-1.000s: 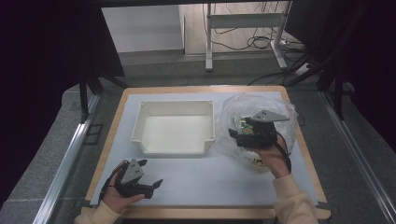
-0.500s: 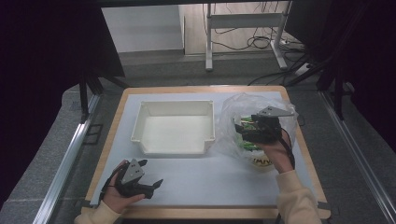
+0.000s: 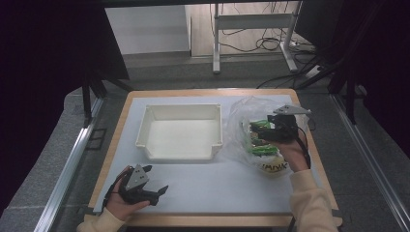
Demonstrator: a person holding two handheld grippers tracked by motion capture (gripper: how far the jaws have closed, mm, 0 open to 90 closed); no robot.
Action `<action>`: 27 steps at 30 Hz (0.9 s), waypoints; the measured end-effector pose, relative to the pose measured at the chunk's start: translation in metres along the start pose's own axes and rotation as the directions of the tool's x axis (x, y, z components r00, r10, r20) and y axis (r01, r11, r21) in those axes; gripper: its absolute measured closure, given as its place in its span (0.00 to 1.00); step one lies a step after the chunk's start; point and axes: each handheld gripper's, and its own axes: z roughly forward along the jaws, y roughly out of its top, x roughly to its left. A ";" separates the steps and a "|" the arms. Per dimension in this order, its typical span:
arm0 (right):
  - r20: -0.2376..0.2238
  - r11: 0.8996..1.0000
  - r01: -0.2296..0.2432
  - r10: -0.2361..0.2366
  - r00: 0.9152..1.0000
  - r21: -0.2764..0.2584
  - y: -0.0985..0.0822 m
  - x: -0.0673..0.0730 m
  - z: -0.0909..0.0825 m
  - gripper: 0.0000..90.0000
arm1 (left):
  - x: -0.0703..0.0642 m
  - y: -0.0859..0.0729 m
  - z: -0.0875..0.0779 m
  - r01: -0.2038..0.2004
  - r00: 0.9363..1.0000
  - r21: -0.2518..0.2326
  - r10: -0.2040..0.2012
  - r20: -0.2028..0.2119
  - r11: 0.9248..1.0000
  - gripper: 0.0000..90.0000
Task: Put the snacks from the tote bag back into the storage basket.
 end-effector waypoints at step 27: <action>0.016 0.981 -0.096 0.095 0.995 0.170 0.000 -0.047 0.030 0.36 | 0.001 0.000 -0.001 0.000 1.000 -0.003 0.000 0.003 1.000 0.11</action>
